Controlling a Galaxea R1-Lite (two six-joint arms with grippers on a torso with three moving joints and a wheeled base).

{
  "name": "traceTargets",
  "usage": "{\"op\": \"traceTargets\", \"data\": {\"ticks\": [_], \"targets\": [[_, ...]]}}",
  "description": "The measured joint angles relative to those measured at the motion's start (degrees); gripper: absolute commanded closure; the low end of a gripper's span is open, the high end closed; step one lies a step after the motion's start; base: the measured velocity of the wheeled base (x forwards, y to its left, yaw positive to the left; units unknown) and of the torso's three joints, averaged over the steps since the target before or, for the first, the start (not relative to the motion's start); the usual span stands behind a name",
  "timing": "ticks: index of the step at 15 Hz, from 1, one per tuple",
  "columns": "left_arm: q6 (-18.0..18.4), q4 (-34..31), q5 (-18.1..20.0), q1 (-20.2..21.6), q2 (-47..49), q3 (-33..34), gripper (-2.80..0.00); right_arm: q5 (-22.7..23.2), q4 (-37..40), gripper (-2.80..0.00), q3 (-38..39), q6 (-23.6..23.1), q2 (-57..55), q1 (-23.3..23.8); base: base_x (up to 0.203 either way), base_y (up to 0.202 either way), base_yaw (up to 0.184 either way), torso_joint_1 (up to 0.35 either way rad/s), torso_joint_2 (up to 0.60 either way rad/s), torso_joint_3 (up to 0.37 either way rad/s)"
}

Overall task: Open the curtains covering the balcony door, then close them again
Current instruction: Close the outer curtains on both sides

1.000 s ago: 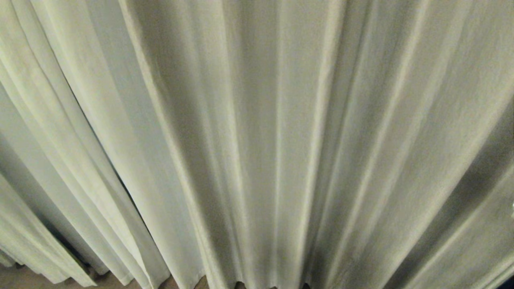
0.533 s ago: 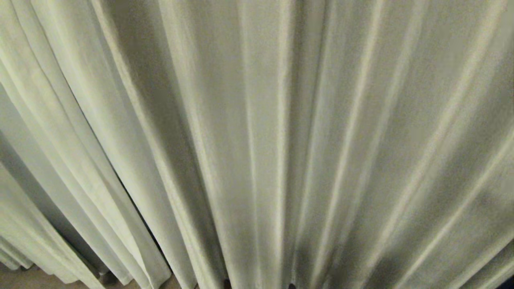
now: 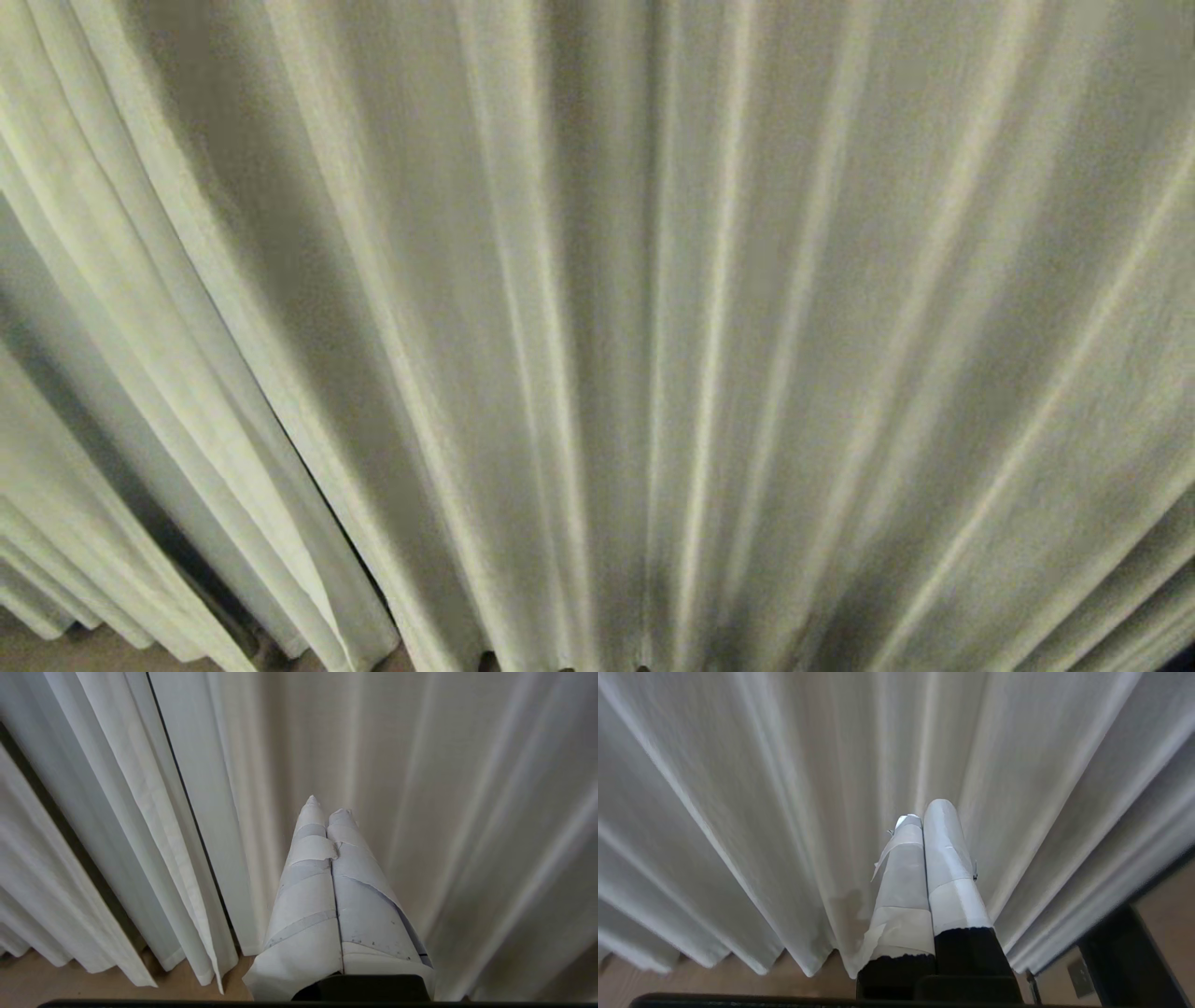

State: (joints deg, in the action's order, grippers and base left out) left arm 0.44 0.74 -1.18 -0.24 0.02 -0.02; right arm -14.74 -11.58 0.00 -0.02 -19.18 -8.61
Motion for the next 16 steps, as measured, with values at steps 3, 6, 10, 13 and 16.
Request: {"op": "traceTargets", "data": {"ticks": [3,6,10,13,16], "targets": [[0.0,0.0,0.0,0.0,0.0,0.0,0.0,4.5,1.4,0.0,0.0,-0.6,2.3,-0.3,0.0,0.0,0.0,0.0,0.0,0.0],[0.0,0.0,0.0,0.0,0.0,0.0,0.0,11.5,5.1,0.0,0.0,-2.4,3.3,3.9,0.0,0.0,0.0,0.0,0.0,0.0],[0.0,0.0,0.0,0.0,0.0,0.0,0.0,13.9,8.4,0.0,0.0,-2.6,7.0,6.8,0.0,0.0,0.0,0.0,0.0,0.0],[0.0,0.0,0.0,0.0,0.0,0.0,0.0,14.3,10.0,0.0,0.0,-1.6,13.7,7.8,0.0,0.0,0.0,0.0,0.0,0.0],[0.0,0.0,0.0,0.0,0.0,0.0,0.0,14.4,8.3,0.0,0.0,-0.5,17.6,8.1,0.0,0.0,0.0,0.0,0.0,0.0]]}}
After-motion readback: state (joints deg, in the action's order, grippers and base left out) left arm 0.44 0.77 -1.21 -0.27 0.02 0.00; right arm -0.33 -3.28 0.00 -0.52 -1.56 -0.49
